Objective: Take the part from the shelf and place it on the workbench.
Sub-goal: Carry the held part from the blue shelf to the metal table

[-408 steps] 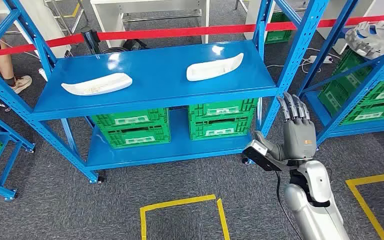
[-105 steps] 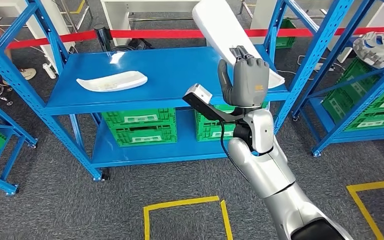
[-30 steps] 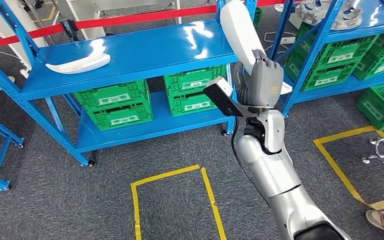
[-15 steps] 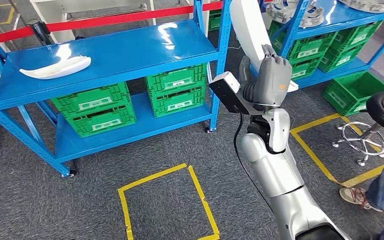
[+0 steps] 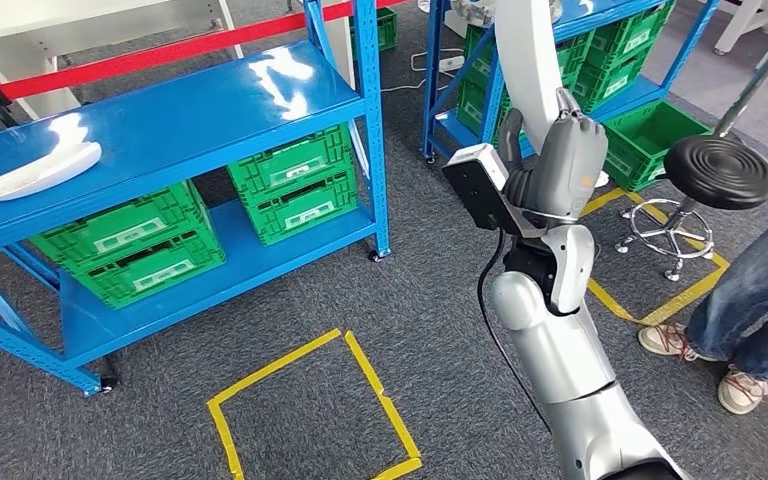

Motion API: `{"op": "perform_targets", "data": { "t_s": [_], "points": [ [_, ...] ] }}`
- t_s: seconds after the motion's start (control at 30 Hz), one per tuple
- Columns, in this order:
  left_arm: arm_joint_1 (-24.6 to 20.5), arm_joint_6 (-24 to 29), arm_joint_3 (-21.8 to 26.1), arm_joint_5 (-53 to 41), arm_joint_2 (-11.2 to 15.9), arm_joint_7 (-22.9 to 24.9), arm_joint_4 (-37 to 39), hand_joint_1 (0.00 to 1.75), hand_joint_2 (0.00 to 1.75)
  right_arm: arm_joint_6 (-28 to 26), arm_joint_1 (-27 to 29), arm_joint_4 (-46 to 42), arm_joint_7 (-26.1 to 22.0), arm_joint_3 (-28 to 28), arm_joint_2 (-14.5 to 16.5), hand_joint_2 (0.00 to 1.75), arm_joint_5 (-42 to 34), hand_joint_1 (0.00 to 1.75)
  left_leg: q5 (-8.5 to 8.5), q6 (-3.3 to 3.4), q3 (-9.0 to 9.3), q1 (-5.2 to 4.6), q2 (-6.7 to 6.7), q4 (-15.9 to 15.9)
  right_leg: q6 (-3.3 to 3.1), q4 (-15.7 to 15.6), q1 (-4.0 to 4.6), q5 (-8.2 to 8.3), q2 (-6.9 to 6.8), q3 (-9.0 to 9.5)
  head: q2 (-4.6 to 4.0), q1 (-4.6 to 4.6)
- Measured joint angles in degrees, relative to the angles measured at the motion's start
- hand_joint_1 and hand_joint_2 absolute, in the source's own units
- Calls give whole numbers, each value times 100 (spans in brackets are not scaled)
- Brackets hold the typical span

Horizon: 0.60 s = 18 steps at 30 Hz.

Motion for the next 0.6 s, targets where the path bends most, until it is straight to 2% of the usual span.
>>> {"op": "perform_targets", "data": {
  "t_s": [0.03, 0.07, 0.1, 0.17, 0.2, 0.23, 0.3, 0.33, 0.37, 0.4, 0.43, 0.5, 0.53, 0.57, 0.6],
  "points": [
    [18, -10, 0, -14, 9, 3, 3, 0, 175, -1, 40, -29, 3, -2, -5, 175, -1, 175, 6, -1, -59, 0, -12, 130, 1, 7, 0, 0, 58, -3, 0, -4],
    [29, -15, 0, -24, 14, 4, 6, 0, 175, -1, 70, -57, 4, -3, -11, 175, -1, 175, 118, 4, -22, 2, -24, 50, 4, 16, -2, 1, 118, -5, 0, -5],
    [34, -16, 0, -31, 19, 4, 9, 0, 175, -1, 87, -82, 4, -5, -16, 175, -1, 175, 313, 15, 120, 7, -55, -253, 11, 26, -5, 2, 180, -5, 0, -7],
    [34, -20, 0, -38, 23, 4, 15, 0, 175, -7, 94, -139, 6, -8, -20, 175, -5, 175, 617, 46, 464, 27, -254, -1011, 51, 43, -9, 13, 296, -20, 0, -11],
    [33, -33, 0, -38, 24, -1, 17, 0, 175, -21, 101, -172, 8, -13, -22, 175, -22, 175, 682, 65, 583, 30, -341, -1264, 90, 42, -9, 28, 351, -41, 0, -12],
    [31, -54, 0, -32, 23, -18, 19, 0, 175, -44, 125, -213, 6, -25, -34, 175, -54, 175, 681, 89, 632, 27, -397, -1372, 136, 32, -10, 50, 405, -64, 0, -14],
    [27, -126, 0, -10, 5, -104, 20, 0, 175, -112, 246, -321, -9, -87, -104, 175, -176, 175, 701, 160, 647, 16, -339, -1400, 232, -13, -15, 101, 497, -91, 0, -13],
    [22, -159, 0, 0, -11, -162, 19, 0, 175, -152, 341, -393, -27, -139, -166, 175, -246, 175, 725, 207, 649, 22, -294, -1424, 265, -2, -12, 93, 460, -103, 0, -6],
    [21, -184, 0, 3, -32, -213, 18, 0, 175, -186, 437, -464, -46, -192, -229, 175, -309, 175, 749, 258, 651, 28, -244, -1452, 290, 91, -5, 26, 362, -149, 0, 17],
    [24, -199, 0, 2, -54, -250, 19, 0, 175, -214, 522, -534, -68, -244, -291, 175, -359, 175, 767, 301, 650, 33, -186, -1477, 309, 301, 2, -108, 231, -249, 0, 47],
    [32, -202, 0, 1, -65, -271, 20, 0, 175, -231, 598, -594, -86, -286, -342, 175, -392, 175, 773, 330, 646, 19, -124, -1482, 322, 632, 8, -295, 87, -402, 0, 77],
    [44, -220, -1, -40, -85, -267, 27, 0, 175, -246, 739, -683, -96, -346, -416, 175, -428, 175, 766, 359, 632, -12, 18, -1473, 346, 1386, 8, -636, -27, -748, 0, 108],
    [40, -243, -4, -95, -97, -238, 30, 0, 175, -260, 838, -741, -86, -376, -455, 175, -441, 175, 761, 367, 627, -22, 91, -1466, 351, 1592, 7, -689, -40, -829, 0, 109],
    [28, -275, -14, -172, -113, -189, 32, 0, 175, -280, 965, -824, -72, -413, -505, 175, -455, 175, 754, 373, 624, -28, 156, -1459, 350, 1572, 7, -637, -50, -791, 0, 110],
    [15, -313, -34, -273, -136, -120, 33, 0, 175, -310, 1120, -951, -57, -466, -575, 175, -473, 175, 746, 376, 623, -31, 208, -1448, 341, 1317, 9, -500, -82, -627, 0, 113]
  ]
}}
